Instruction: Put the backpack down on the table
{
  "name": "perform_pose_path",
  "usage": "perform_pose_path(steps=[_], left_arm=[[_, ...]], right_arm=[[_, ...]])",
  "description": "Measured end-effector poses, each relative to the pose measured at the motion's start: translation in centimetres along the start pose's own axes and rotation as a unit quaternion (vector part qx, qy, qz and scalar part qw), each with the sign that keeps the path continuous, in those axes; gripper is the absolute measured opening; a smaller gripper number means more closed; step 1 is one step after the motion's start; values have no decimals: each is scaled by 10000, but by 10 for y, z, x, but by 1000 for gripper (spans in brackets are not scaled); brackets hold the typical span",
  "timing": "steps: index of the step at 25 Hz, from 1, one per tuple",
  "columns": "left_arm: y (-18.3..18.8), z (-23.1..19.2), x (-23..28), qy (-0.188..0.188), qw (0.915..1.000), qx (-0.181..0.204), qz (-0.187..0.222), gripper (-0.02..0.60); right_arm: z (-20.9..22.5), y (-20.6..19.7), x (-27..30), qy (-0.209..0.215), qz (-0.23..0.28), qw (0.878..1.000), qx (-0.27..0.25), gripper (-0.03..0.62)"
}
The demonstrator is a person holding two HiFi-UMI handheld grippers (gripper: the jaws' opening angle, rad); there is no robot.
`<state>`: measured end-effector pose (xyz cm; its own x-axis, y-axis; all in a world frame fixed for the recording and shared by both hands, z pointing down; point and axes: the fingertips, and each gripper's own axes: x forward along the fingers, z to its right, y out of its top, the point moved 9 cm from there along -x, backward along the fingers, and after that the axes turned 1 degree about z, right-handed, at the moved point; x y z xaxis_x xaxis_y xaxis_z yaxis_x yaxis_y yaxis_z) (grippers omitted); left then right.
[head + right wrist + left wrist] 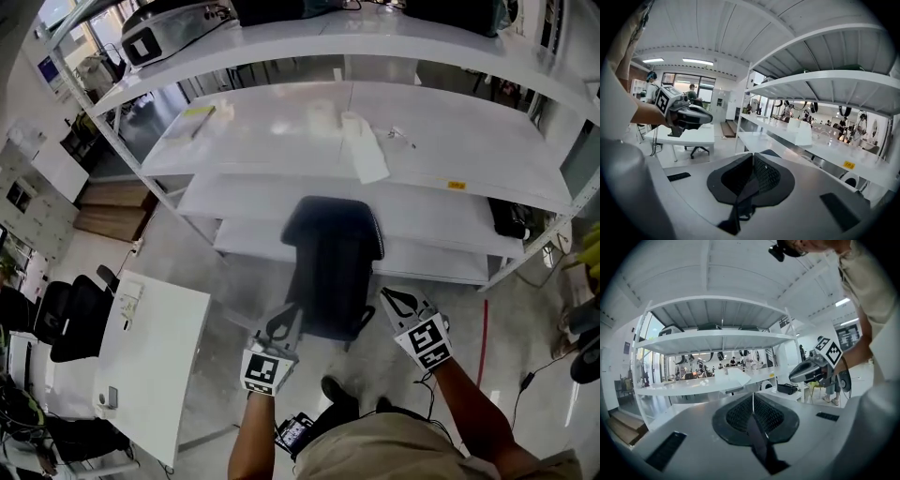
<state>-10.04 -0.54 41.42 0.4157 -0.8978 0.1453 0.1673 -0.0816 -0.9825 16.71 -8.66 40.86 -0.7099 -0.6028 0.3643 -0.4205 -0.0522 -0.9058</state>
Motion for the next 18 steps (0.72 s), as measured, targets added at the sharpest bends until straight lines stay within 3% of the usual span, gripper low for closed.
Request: perform_pose_path(steps=[5, 13, 14, 15, 18], left_arm=[[-38, -54, 33, -357, 9989, -215, -229, 15], [-121, -99, 85, -690, 9914, -735, -833, 19], [-132, -103, 94, -724, 9899, -791, -924, 33], [-144, -107, 103, -756, 9882, -858, -1017, 90], [-178, -118, 129, -801, 9832, -1070, -1242, 129]], right_arm=[[1, -5, 57, -181, -80, 9994, 276, 28], [10, -56, 133, -63, -472, 9935, 1035, 38], [13, -67, 144, -36, -565, 9916, 1165, 83], [17, -79, 154, -11, -656, 9894, 1295, 121], [26, -116, 182, 79, -888, 9817, 1680, 143]])
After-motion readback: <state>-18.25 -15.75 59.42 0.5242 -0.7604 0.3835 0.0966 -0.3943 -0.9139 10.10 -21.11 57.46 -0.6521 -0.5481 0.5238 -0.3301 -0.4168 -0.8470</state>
